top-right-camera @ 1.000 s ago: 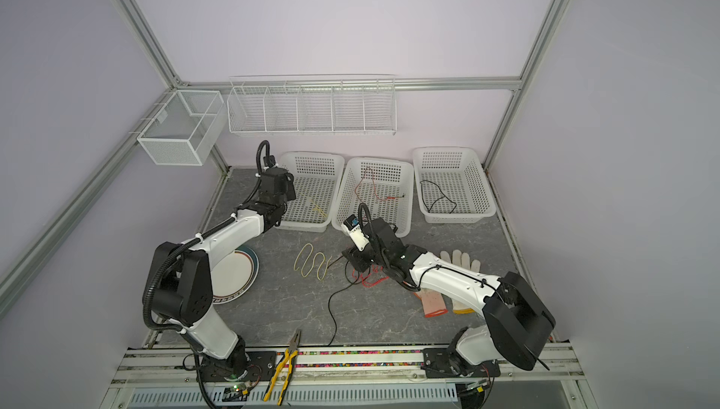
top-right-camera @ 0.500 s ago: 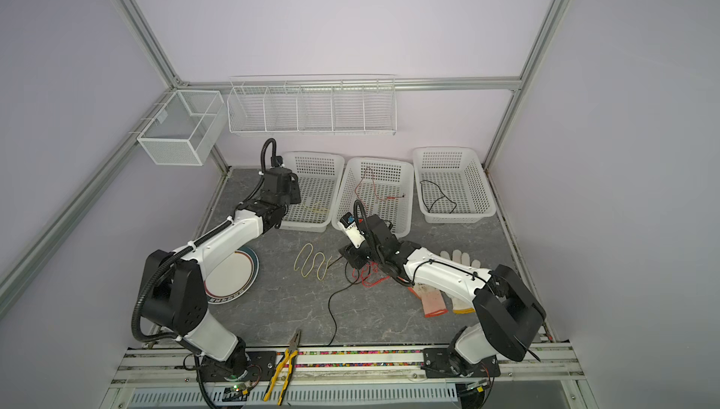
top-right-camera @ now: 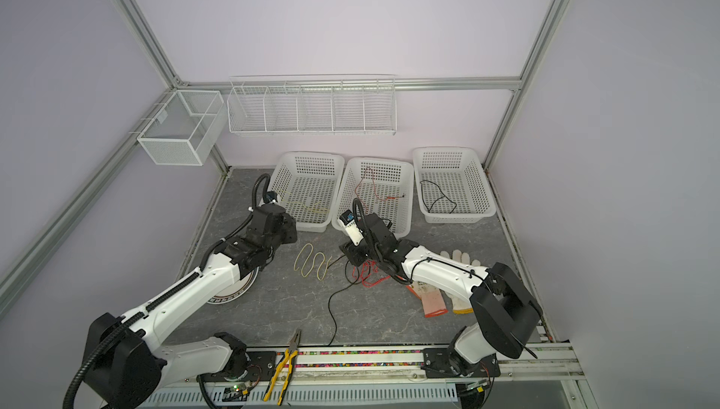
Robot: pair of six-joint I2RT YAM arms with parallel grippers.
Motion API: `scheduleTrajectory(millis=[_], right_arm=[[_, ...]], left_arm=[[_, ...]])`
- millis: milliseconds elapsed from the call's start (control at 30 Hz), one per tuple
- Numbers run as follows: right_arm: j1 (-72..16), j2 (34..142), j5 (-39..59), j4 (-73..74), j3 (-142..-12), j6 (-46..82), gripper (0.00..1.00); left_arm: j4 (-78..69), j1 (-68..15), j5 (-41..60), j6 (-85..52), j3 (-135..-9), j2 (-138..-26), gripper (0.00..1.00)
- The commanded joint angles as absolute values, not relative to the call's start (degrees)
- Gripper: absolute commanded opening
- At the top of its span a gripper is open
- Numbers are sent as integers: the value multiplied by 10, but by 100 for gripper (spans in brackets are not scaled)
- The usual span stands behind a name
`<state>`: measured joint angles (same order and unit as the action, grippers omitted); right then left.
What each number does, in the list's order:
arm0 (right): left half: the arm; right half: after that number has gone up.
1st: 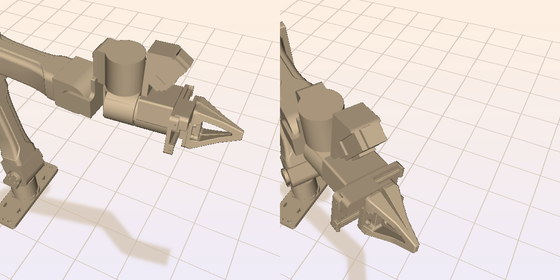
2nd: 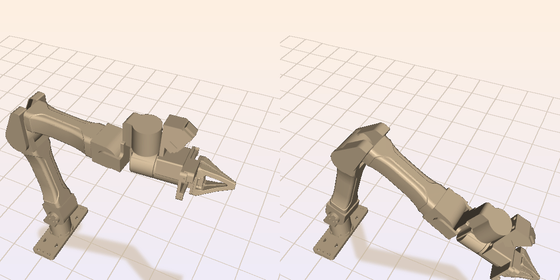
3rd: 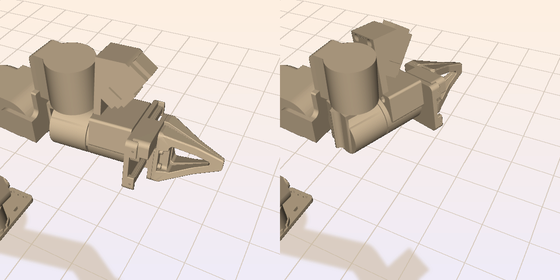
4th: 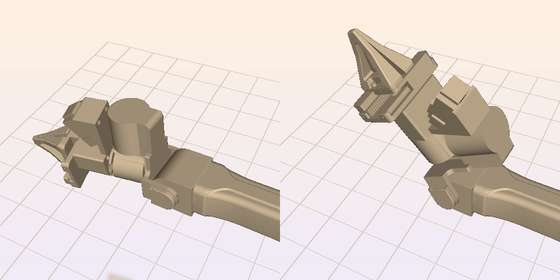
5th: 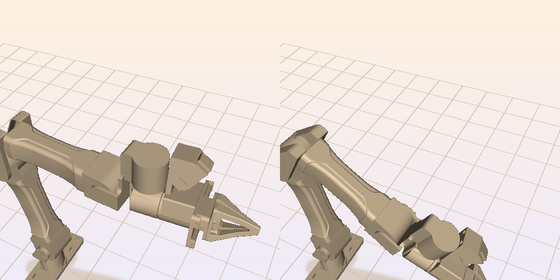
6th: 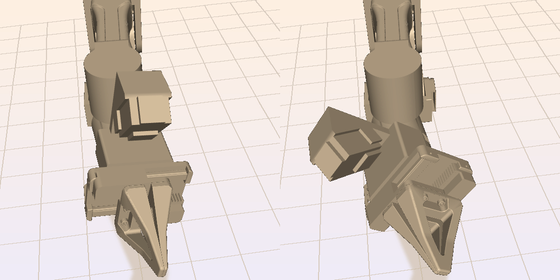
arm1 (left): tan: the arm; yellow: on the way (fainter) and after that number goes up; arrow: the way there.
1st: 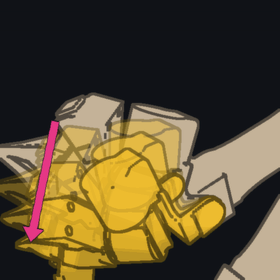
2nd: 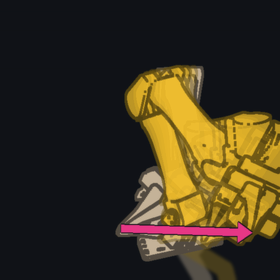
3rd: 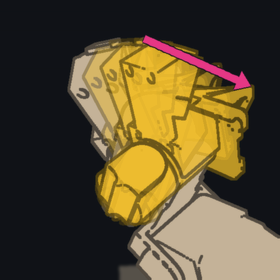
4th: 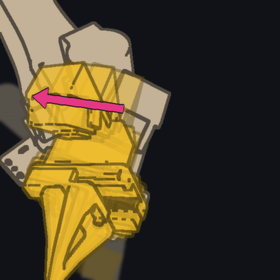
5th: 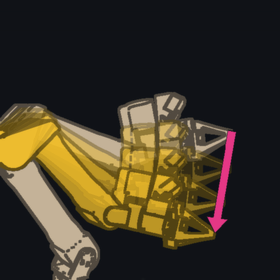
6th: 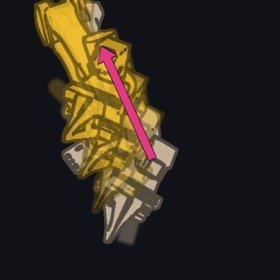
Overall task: Untangle the cables
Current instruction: 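Lower the left gripper to the loose yellow wire on the table and grasp it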
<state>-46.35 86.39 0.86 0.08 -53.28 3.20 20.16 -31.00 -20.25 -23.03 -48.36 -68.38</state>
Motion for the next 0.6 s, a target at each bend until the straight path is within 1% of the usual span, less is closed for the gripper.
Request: scheduleTrajectory(millis=[0, 133, 367, 567], right_arm=[[-467, 853, -3, -5, -544, 31, 56], [-467, 851, -7, -9, -547, 29, 56], [-467, 845, -15, -7, -547, 37, 56], [-467, 837, -17, -15, -548, 32, 56]], left_arm=[[214, -312, -180, -273, -448, -660, 50], [169, -312, -146, -277, -406, -669, 49], [99, -312, -82, -295, -374, -736, 47], [62, -312, -79, -304, -363, -771, 45]])
